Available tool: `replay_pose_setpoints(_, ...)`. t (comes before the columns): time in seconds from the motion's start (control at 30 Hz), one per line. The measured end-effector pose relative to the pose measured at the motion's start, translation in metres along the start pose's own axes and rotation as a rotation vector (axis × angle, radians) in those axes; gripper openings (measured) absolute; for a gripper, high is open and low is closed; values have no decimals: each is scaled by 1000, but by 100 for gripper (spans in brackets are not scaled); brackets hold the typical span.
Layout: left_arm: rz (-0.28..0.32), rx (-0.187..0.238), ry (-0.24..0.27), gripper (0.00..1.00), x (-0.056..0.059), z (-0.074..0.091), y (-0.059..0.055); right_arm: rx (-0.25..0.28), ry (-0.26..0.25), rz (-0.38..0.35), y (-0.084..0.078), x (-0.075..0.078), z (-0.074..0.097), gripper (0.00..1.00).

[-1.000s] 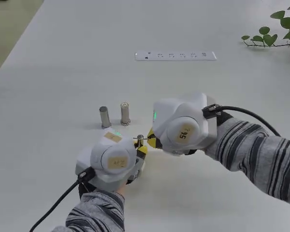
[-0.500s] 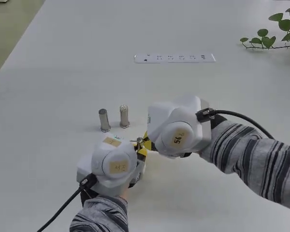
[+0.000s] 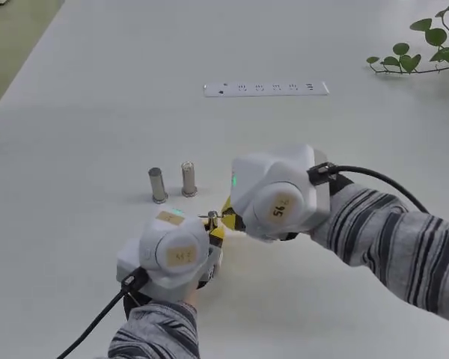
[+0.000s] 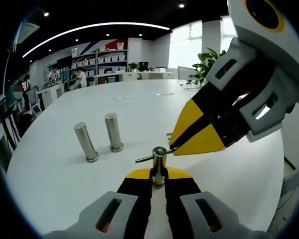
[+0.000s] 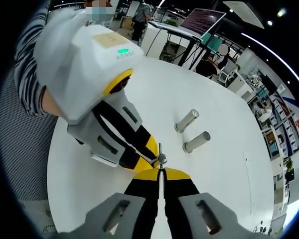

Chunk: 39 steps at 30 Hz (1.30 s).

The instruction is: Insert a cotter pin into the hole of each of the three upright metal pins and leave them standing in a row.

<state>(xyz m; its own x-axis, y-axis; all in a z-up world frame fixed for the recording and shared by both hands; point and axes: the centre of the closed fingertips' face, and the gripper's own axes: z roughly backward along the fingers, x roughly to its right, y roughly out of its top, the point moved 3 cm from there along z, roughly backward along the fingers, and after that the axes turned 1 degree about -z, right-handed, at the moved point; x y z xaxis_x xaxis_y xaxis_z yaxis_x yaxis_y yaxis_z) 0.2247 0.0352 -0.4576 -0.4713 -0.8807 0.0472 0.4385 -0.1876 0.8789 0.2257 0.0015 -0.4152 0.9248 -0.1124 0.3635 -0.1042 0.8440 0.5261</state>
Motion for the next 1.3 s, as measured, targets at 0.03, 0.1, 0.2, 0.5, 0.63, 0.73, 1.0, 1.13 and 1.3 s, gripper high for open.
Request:
replay_pose_setpoints(0.03, 1, 0, 0, 5, 0, 0, 0, 1, 0, 1, 1, 0, 0, 0)
replay_pose_setpoints(0.1, 5, 0, 0, 5, 0, 0, 0, 2, 0, 3, 1, 0, -1, 0)
replay_pose_setpoints(0.2, 4, 0, 2, 5, 0, 0, 0, 2, 0, 10, 3, -1, -1, 0)
replay_pose_setpoints(0.5, -38, 1, 5, 5, 0, 0, 0, -5, -16, -30, 1, 1, -1, 0)
replay_pose_setpoints(0.63, -46, 2, -2, 5, 1, 0, 0, -10, -55, -130, -8, 9, 2, 11)
replay_pose_setpoints(0.73, -41, 2, -8, 5, -1, -1, 1, 14, -61, -247, -14, 11, 5, 15)
replay_pose_setpoints(1.0, -21, 23, -24, 5, -11, -1, 11, 100, -96, -413, -22, 18, 11, 28)
replay_pose_setpoints(1.13, -16, 31, 1, 5, -26, 0, 16, 115, -101, -447, -25, 18, 12, 30)
replay_pose_setpoints(1.3, -16, 15, 42, 5, -47, 3, 14, 128, -102, -481, -26, 17, 11, 31)
